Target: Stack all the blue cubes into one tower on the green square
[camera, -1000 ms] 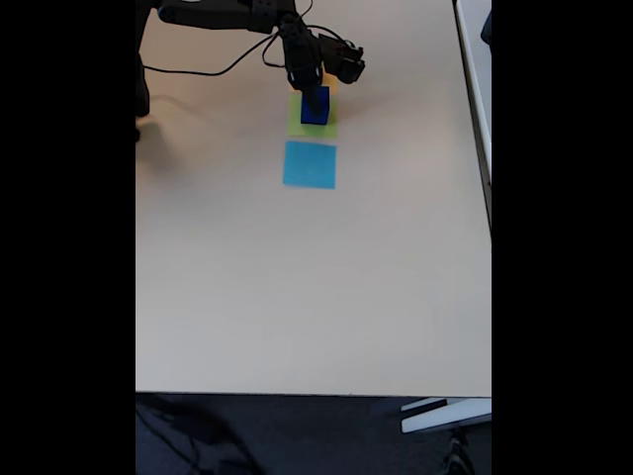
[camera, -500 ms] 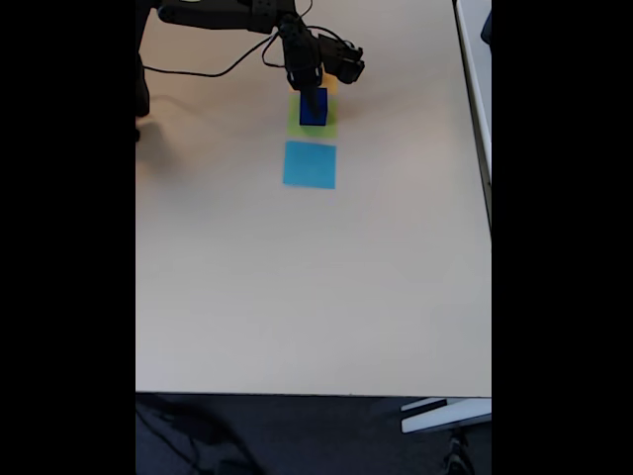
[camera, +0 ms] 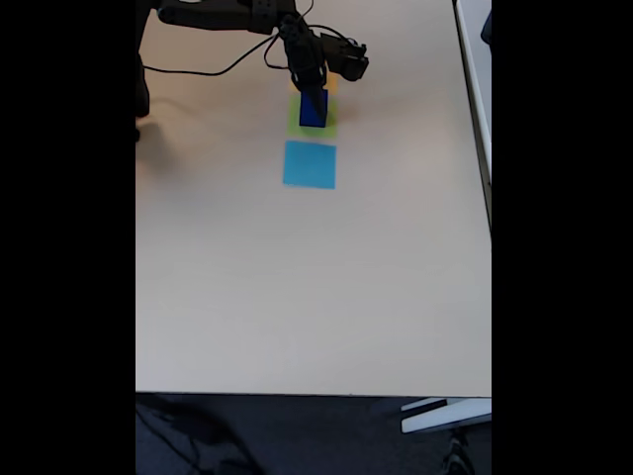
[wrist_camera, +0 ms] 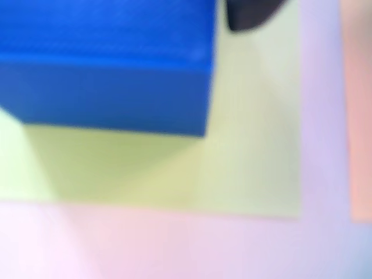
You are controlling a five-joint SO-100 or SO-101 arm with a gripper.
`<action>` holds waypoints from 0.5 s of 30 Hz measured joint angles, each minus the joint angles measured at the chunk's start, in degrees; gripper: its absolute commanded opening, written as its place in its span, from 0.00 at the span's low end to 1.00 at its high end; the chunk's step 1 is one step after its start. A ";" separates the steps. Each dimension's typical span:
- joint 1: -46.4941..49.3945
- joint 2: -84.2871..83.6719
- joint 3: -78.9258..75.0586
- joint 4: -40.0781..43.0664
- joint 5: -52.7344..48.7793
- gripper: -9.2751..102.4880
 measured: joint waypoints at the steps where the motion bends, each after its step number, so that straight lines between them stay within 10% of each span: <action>1: 0.26 0.44 -1.32 0.00 -0.26 0.39; 15: -4.04 0.09 -23.64 0.09 8.00 0.38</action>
